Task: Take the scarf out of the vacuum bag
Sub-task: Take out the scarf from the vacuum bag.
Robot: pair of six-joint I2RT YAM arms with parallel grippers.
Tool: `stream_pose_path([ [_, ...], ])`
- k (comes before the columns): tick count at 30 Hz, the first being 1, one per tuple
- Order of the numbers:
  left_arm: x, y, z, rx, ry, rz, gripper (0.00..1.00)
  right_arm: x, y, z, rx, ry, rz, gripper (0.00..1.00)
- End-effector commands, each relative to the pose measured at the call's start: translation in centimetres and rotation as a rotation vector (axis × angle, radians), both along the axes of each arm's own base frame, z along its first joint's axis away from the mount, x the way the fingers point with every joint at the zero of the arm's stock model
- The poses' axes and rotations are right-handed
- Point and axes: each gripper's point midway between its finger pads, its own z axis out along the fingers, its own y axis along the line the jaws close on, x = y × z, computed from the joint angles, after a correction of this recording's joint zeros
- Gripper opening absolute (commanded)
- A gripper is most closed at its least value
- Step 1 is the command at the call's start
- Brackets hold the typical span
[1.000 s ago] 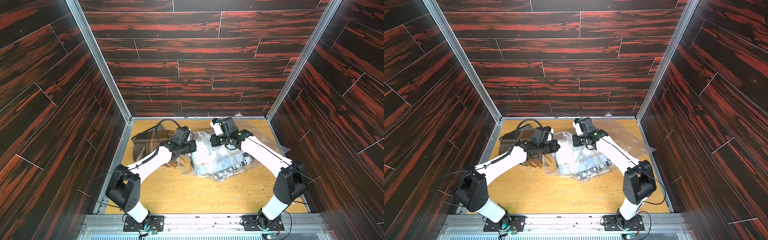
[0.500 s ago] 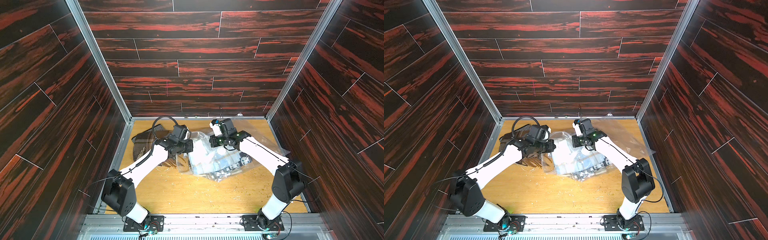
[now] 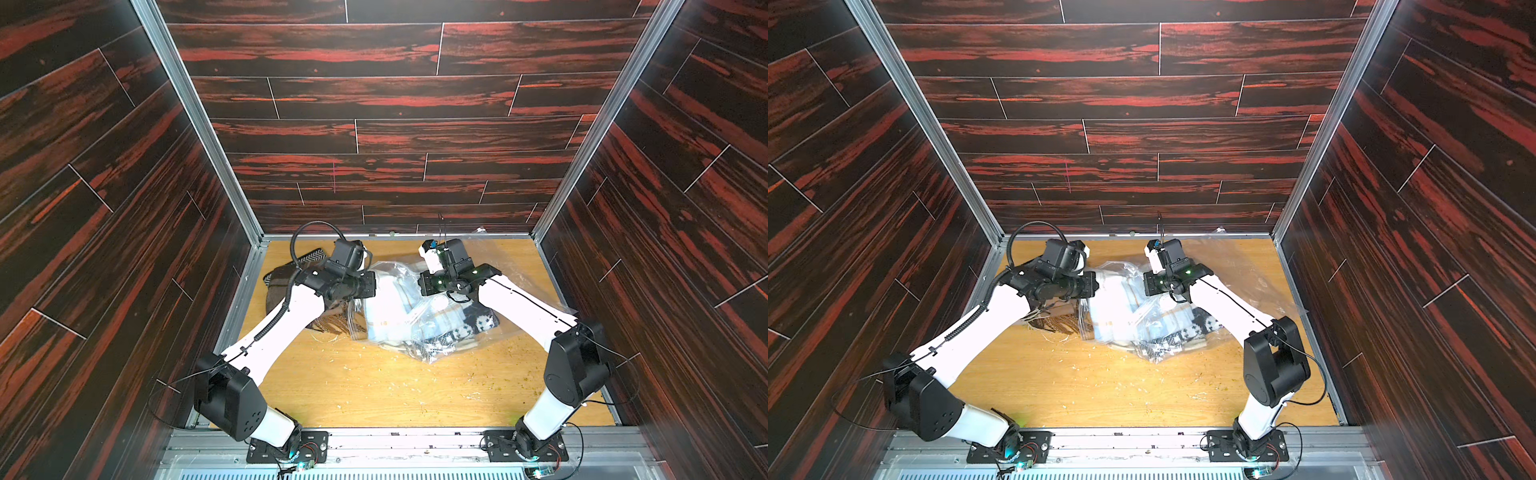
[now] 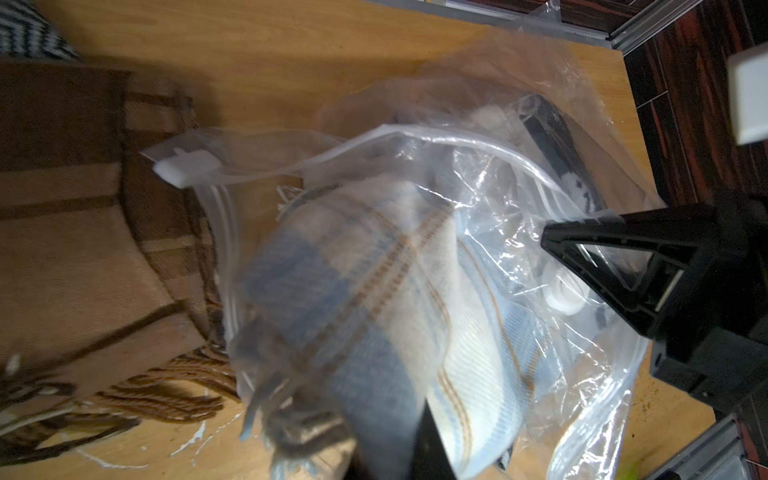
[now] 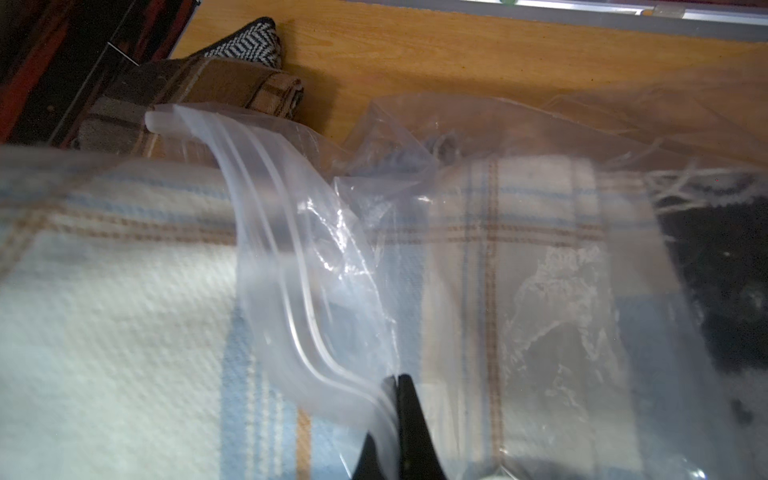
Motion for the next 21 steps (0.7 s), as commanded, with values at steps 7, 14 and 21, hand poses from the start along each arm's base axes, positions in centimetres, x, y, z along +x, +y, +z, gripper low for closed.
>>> stream_pose_path([
  [7, 0.8, 7.3, 4.6, 0.139, -0.070, 0.137, 0.00, -0.9, -1.5, -0.7, -0.098, -0.026, -0.016, 0.00],
  [14, 0.4, 12.1, 4.8, 0.263, -0.060, 0.232, 0.00, -0.6, -2.4, -0.9, -0.133, -0.043, -0.052, 0.00],
  [21, 1.2, 15.8, 5.3, 0.405, -0.053, 0.290, 0.00, -0.7, -3.1, -1.1, -0.149, -0.050, -0.084, 0.00],
])
